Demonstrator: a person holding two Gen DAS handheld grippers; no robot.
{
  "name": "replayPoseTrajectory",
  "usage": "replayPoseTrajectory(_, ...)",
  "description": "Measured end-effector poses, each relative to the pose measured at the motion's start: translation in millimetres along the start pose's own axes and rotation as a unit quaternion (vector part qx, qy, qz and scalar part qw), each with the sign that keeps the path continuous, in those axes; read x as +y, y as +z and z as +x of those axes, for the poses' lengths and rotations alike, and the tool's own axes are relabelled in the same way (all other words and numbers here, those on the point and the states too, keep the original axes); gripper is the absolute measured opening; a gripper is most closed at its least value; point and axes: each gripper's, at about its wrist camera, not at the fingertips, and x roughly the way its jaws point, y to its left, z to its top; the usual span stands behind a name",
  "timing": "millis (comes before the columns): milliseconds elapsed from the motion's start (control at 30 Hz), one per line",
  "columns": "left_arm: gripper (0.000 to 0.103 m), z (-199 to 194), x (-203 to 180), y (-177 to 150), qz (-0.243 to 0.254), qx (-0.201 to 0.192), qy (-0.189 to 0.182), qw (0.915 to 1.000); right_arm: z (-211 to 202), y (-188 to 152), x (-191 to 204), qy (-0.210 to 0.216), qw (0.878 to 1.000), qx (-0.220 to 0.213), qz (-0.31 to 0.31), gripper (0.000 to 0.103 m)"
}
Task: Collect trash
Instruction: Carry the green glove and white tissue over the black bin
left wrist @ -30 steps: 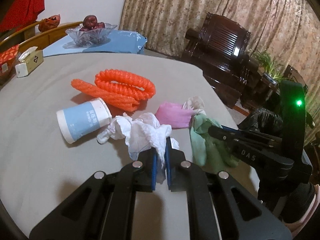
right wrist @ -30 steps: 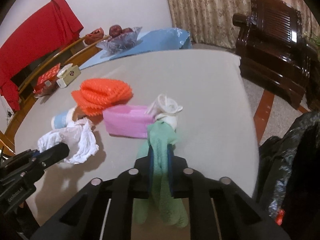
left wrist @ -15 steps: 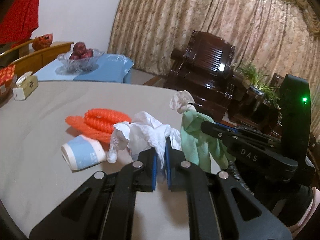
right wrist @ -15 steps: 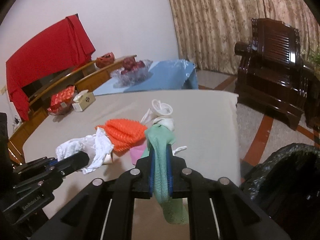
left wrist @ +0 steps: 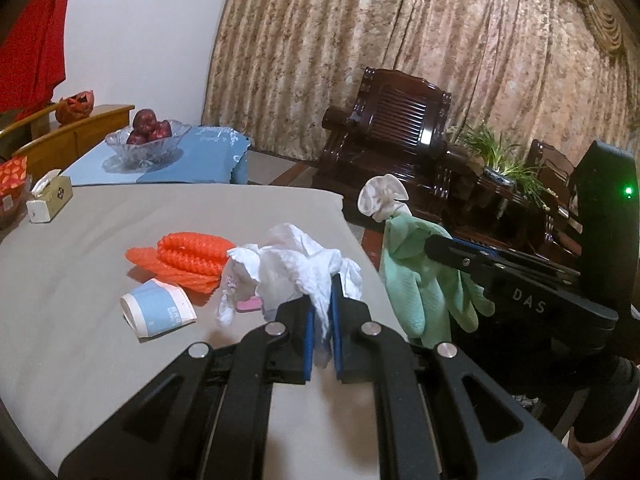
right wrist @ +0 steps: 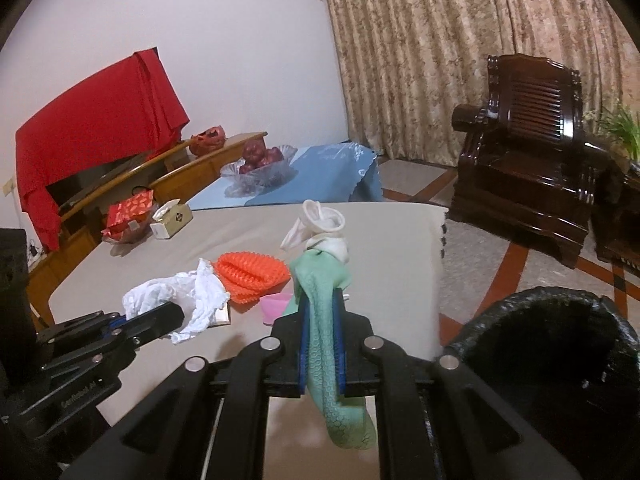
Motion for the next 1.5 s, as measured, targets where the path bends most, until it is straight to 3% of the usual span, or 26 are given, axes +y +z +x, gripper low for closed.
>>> replayPoseTrajectory(500, 0.006, -12.4, -57.6, -5.2, 0.033, -0.003, -0.037, 0.9987, -57.0, -7.3, -17.3, -0.026, 0.999, -0.031, 0.008, 0.01)
replayPoseTrajectory(1500, 0.007, 52.6, -174.4, -15.2, 0.106, 0.027, -0.132, 0.9853, -129.3, -51.0, -127.8, -0.148, 0.985, -0.041, 0.081, 0.01)
